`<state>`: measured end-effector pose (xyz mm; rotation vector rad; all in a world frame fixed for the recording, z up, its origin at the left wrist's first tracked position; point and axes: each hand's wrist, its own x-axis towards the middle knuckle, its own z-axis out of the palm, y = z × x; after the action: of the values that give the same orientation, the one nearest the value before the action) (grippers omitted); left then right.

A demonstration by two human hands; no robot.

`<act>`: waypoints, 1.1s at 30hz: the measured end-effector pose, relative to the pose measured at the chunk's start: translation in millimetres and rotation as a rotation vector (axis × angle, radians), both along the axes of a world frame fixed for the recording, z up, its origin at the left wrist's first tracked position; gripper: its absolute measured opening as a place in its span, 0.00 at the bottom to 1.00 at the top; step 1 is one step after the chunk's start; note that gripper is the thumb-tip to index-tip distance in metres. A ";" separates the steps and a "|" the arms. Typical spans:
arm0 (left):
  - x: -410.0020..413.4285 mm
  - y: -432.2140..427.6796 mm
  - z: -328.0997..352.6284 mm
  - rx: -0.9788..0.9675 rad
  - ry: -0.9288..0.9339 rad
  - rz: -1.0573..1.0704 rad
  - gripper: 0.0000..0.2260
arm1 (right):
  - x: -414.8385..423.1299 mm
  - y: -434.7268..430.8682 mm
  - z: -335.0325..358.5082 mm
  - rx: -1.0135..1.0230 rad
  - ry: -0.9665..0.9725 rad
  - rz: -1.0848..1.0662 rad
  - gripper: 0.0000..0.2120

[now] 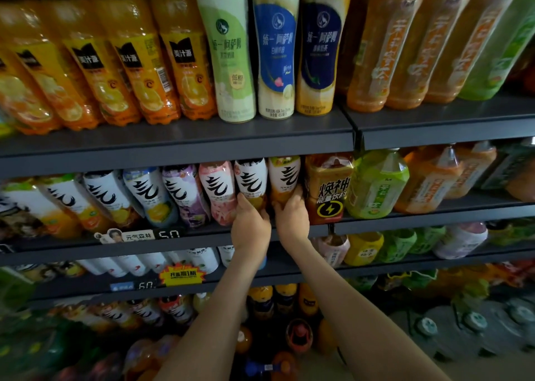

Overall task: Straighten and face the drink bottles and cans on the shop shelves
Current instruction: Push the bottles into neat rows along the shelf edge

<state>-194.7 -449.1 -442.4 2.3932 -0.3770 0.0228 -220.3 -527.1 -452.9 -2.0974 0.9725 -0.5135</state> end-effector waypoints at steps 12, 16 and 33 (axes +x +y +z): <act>-41.6 -19.7 14.7 0.008 0.122 -0.052 0.18 | -70.7 -46.6 11.5 0.251 -0.161 -0.206 0.44; -42.4 -29.1 21.9 -0.023 0.043 -0.133 0.19 | -67.2 -50.0 11.3 0.151 -0.049 -0.201 0.44; -49.2 -58.7 33.3 -0.040 0.160 -0.266 0.20 | -86.8 -70.5 26.6 0.105 0.083 -0.066 0.30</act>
<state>-243.9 -507.8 -409.1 2.2687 -0.6089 -0.2773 -307.1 -597.6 -426.3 -2.0110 1.0961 -0.4023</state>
